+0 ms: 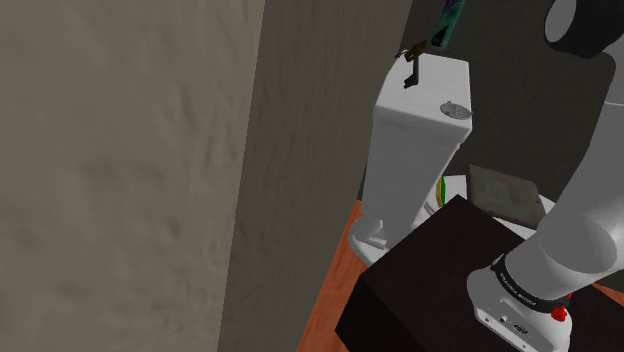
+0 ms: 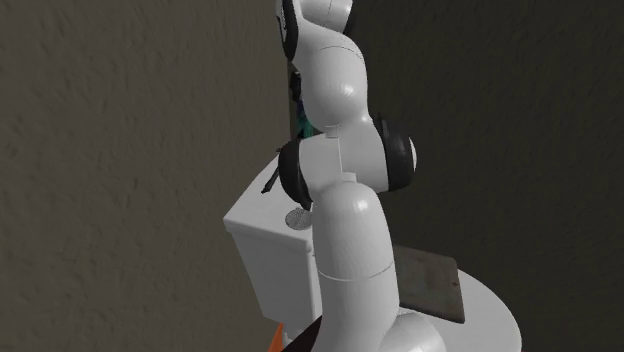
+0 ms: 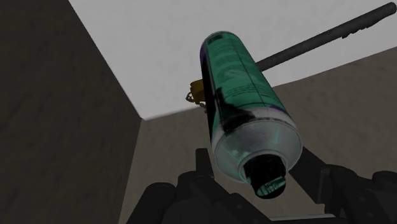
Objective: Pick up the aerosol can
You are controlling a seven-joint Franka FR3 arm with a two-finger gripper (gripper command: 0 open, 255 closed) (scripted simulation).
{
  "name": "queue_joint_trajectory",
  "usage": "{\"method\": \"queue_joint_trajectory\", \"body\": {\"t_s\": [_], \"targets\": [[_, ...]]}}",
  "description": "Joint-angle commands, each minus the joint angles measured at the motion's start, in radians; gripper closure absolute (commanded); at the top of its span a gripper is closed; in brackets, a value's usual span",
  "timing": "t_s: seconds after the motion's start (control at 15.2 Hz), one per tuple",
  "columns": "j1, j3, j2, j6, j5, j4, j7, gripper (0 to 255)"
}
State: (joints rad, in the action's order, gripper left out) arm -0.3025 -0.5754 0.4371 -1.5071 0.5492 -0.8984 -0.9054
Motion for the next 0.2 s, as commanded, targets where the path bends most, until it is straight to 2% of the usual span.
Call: {"method": "queue_joint_trajectory", "body": {"t_s": [0.0,0.13], "targets": [[-0.03,0.005,0.027,0.048,0.018,0.077,0.013,255],[-0.033,0.006,0.03,0.052,0.02,0.085,0.014,255]]}}
